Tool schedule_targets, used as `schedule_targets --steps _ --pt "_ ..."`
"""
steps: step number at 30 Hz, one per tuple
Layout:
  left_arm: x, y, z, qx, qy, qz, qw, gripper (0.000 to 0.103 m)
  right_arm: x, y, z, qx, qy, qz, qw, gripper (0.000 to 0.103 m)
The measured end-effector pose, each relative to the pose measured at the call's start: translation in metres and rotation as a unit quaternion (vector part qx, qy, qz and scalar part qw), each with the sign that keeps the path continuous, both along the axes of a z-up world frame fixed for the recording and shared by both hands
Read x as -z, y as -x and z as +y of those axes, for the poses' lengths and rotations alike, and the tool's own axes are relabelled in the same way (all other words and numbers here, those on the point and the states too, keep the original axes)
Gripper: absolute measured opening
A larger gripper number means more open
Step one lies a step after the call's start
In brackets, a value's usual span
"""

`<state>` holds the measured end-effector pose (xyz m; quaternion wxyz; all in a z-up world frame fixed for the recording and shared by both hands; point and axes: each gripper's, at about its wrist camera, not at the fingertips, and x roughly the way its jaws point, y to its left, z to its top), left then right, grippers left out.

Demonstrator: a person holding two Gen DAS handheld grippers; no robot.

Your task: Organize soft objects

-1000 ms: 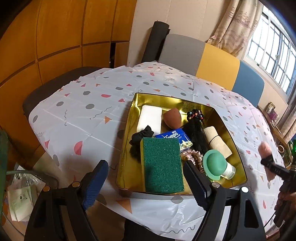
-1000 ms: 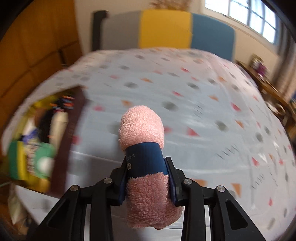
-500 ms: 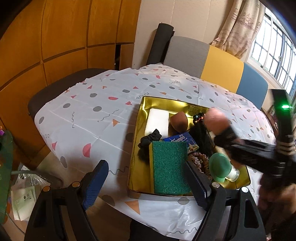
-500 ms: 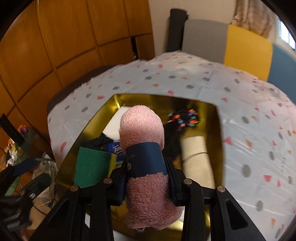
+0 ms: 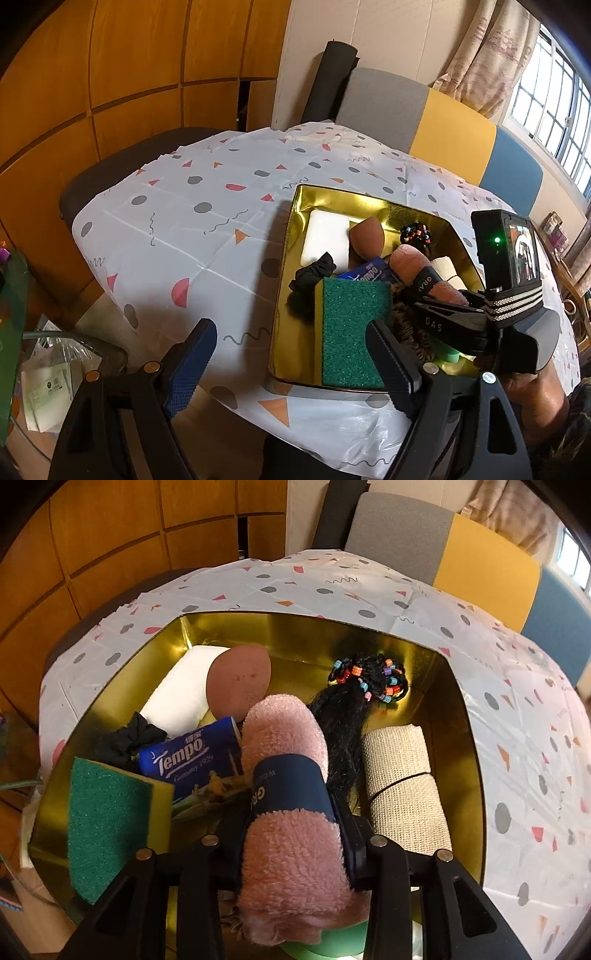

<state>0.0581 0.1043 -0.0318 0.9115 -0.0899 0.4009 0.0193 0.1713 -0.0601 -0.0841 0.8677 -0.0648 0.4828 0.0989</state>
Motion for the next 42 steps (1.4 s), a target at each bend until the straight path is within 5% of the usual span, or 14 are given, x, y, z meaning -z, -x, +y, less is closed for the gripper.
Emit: schedule_targets --steps 5,17,26,42 --pt "-0.002 0.001 -0.003 0.001 -0.003 -0.002 1.0 0.084 -0.011 0.012 -0.007 0.005 -0.031 -0.024 0.999 0.069" --pt "-0.016 0.012 -0.025 0.005 -0.03 -0.026 0.9992 0.084 -0.054 0.081 -0.035 0.064 -0.038 -0.118 0.99 0.103" --pt "-0.024 0.033 -0.05 0.016 -0.047 -0.059 0.9971 0.084 -0.066 0.131 -0.066 0.143 -0.028 -0.147 0.978 0.103" --pt "-0.032 0.052 -0.06 -0.01 -0.069 -0.065 0.9955 0.084 -0.081 0.158 -0.067 0.141 -0.045 -0.174 0.974 0.103"
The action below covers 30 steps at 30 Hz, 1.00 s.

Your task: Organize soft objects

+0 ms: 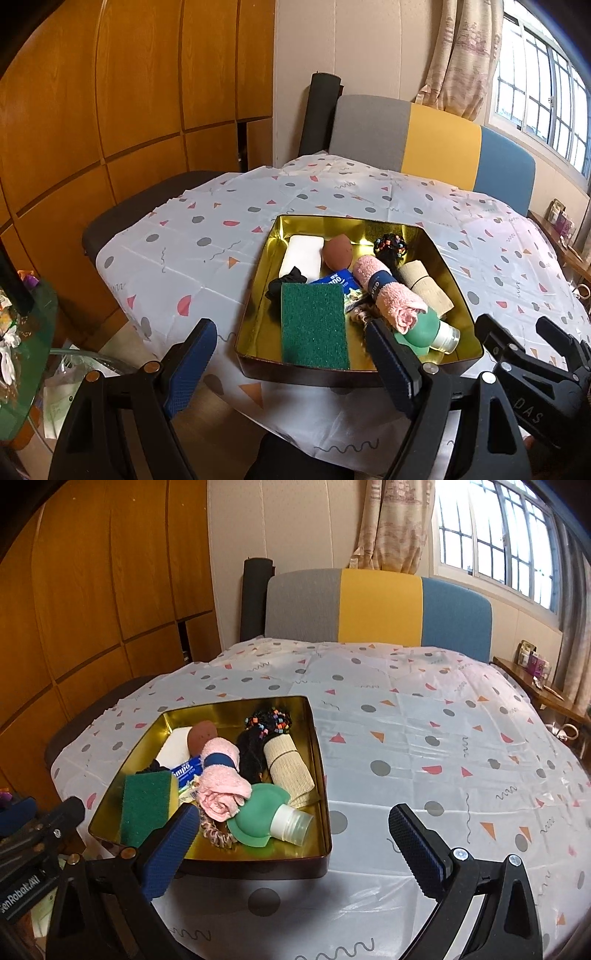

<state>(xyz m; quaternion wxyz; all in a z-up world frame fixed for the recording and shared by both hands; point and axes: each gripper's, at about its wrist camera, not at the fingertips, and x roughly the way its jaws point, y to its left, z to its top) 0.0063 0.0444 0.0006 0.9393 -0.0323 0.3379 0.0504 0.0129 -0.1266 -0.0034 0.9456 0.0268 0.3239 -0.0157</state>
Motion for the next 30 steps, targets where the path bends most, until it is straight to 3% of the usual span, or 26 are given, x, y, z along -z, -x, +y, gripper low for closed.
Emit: schedule_targets --steps 30 --pt "0.0004 0.0004 0.0052 0.004 0.005 0.005 1.0 0.084 -0.0015 0.0019 0.0073 -0.006 0.007 -0.003 1.0 0.103"
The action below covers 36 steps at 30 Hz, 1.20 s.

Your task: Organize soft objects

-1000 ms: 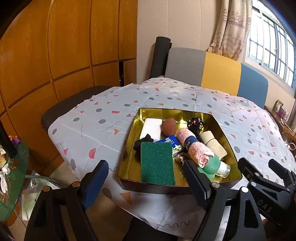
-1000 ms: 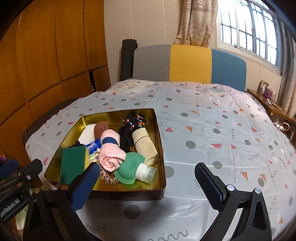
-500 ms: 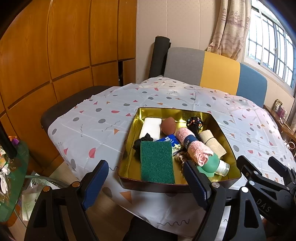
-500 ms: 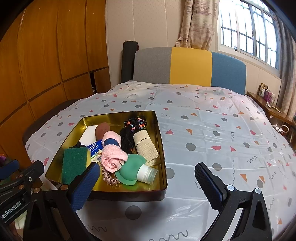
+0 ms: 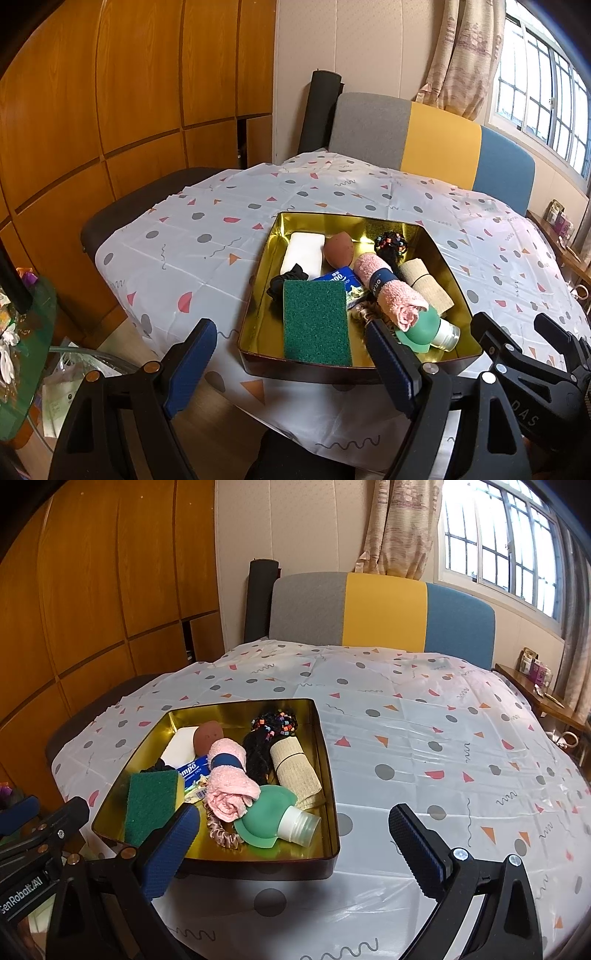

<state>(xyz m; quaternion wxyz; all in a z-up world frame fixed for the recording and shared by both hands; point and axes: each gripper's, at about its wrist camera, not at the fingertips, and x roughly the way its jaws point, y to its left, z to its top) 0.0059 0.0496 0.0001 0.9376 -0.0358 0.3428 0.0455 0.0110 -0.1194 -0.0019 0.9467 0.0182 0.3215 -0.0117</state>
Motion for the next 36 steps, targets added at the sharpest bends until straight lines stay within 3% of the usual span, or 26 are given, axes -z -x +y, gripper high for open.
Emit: schedule_targets --steps 36 --pt "-0.0011 -0.0007 0.006 -0.003 0.006 0.003 1.0 0.084 -0.0013 -0.0005 0.0051 -0.011 0.006 0.001 1.0 0.103"
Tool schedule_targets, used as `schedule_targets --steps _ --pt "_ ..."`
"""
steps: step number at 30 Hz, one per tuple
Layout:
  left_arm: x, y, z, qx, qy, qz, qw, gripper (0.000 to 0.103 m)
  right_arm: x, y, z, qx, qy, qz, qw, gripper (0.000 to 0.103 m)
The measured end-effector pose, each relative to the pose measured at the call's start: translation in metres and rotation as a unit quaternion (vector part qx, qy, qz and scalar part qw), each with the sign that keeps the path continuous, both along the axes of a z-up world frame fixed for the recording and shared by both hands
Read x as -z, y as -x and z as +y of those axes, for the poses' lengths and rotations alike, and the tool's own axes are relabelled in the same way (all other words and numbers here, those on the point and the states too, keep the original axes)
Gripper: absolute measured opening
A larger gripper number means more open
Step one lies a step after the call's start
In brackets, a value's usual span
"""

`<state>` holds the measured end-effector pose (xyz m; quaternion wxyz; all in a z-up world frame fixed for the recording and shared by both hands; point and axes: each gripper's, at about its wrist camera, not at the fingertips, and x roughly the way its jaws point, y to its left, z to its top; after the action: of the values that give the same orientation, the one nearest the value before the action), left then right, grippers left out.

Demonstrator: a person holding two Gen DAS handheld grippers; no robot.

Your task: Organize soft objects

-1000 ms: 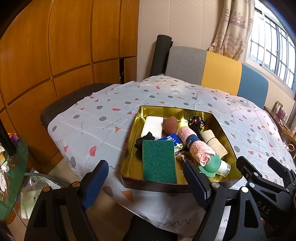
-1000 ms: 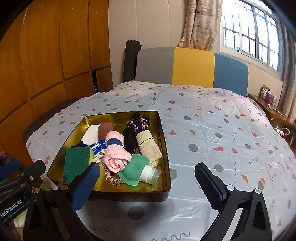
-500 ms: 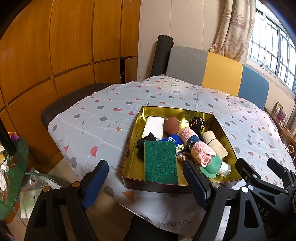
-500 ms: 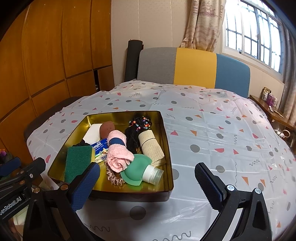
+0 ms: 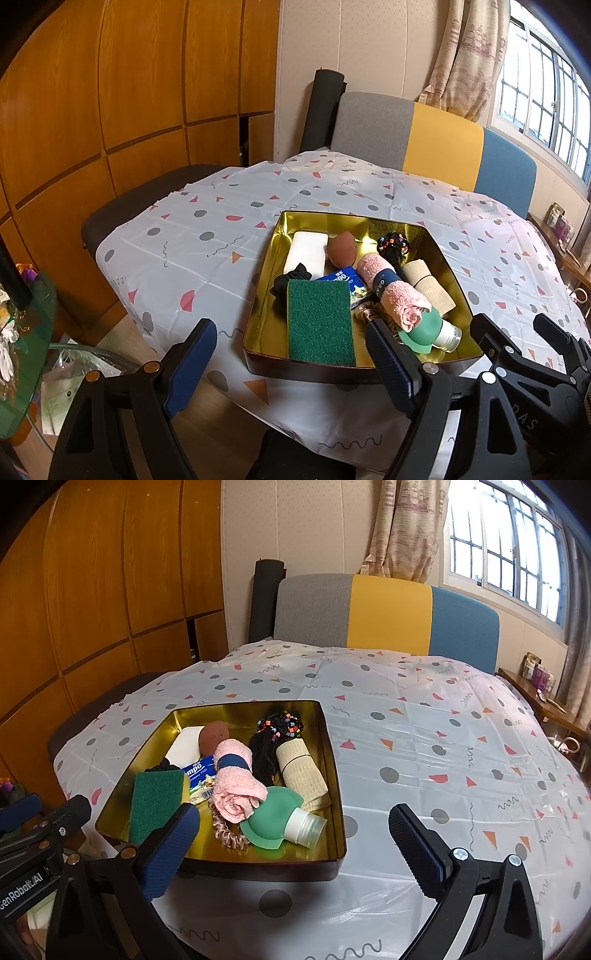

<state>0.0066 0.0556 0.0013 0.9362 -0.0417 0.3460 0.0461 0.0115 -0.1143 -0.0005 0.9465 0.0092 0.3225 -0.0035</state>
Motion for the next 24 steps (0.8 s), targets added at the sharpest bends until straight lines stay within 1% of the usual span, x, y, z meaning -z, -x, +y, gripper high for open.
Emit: schedule_targets --steps 7,10,12,15,18,21,23,24 --pt "0.0004 -0.0007 -0.0007 0.0 -0.001 0.001 1.0 0.084 0.0002 -0.0002 -0.0005 0.0 -0.001 0.001 1.0 0.103" --pt "-0.0005 0.0001 -0.0016 0.007 0.001 -0.003 1.0 0.084 0.0005 -0.0002 -0.0016 0.002 -0.001 0.0 1.0 0.103" --pt "-0.0008 -0.0009 -0.0042 0.02 0.003 -0.001 0.9998 0.084 0.0005 -0.0004 -0.003 0.003 -0.002 0.0 1.0 0.103" --pt "-0.0022 0.0014 -0.0065 0.026 0.001 -0.016 0.9995 0.079 0.0008 -0.0008 -0.0038 0.002 -0.003 0.0 1.0 0.103" --pt "-0.0026 0.0017 -0.0074 0.026 0.002 -0.024 0.9994 0.079 0.0021 -0.0012 -0.0041 0.001 -0.003 0.001 1.0 0.103" --pt "0.0015 -0.0029 -0.0073 0.037 0.011 -0.014 0.9991 0.079 0.0043 -0.0025 -0.0039 0.001 -0.001 0.005 1.0 0.103" --pt "0.0041 -0.0037 -0.0081 0.044 0.006 -0.02 0.9988 0.076 0.0063 -0.004 -0.004 0.0 0.001 0.007 1.0 0.103" --pt "0.0047 -0.0035 -0.0088 0.044 -0.001 -0.023 0.9988 0.071 0.0074 -0.0047 -0.0041 0.0 0.001 0.009 1.0 0.103"
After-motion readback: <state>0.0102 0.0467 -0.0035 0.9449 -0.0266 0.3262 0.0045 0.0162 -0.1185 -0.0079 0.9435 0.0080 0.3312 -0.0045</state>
